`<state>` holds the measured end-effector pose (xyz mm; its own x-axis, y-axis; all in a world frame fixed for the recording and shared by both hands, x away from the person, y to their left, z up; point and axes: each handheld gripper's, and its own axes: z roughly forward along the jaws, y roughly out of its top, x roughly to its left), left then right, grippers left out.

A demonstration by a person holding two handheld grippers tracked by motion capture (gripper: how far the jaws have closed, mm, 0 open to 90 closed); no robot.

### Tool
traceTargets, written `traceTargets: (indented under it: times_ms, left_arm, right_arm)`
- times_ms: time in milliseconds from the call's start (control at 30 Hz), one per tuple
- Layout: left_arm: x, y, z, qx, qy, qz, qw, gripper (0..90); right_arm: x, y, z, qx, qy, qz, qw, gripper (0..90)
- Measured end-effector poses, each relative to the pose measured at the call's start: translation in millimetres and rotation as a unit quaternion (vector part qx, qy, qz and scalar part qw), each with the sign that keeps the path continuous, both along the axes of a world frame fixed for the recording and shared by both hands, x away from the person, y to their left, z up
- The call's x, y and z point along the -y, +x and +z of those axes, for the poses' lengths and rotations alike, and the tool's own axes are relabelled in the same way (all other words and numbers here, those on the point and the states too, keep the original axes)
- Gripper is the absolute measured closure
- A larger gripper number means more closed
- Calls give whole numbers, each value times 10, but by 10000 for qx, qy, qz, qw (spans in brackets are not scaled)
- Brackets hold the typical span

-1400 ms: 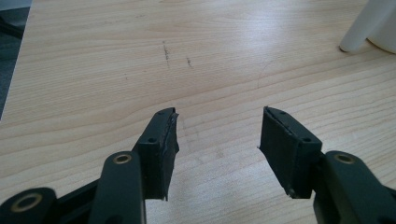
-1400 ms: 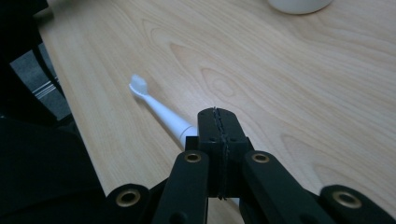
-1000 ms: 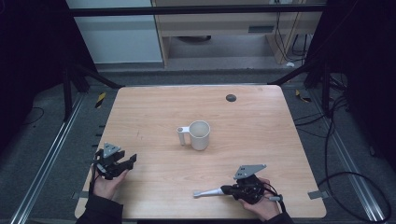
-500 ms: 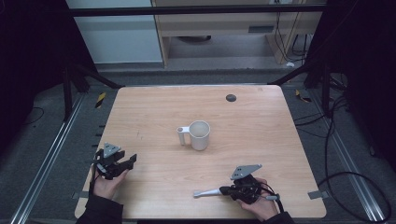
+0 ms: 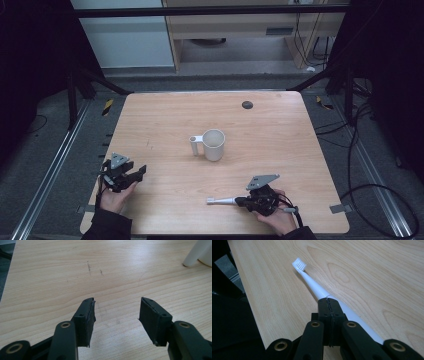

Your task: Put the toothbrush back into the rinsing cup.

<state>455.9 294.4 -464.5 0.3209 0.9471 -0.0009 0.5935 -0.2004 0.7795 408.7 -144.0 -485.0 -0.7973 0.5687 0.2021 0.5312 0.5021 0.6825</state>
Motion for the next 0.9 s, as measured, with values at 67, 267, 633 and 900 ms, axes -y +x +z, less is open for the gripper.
traceTargets:
  times_ms: [67,267,633,900]
  left_arm:
    - [-2,0,2,-6,19,-10,10000,449]
    - [2,2,-1,0,6,-2,10000,450]
    - [0,4,-2,-11,21,-11,10000,451]
    - [-3,5,-4,-4,-5,2,10000,452]
  right_arm:
    - [3,14,1,33,3,-45,10000,900]
    - [9,41,0,64,-17,-135,9999,900]
    - [53,92,22,173,47,-321,9993,900]
    - [425,208,125,499,145,-1232,9910,900]
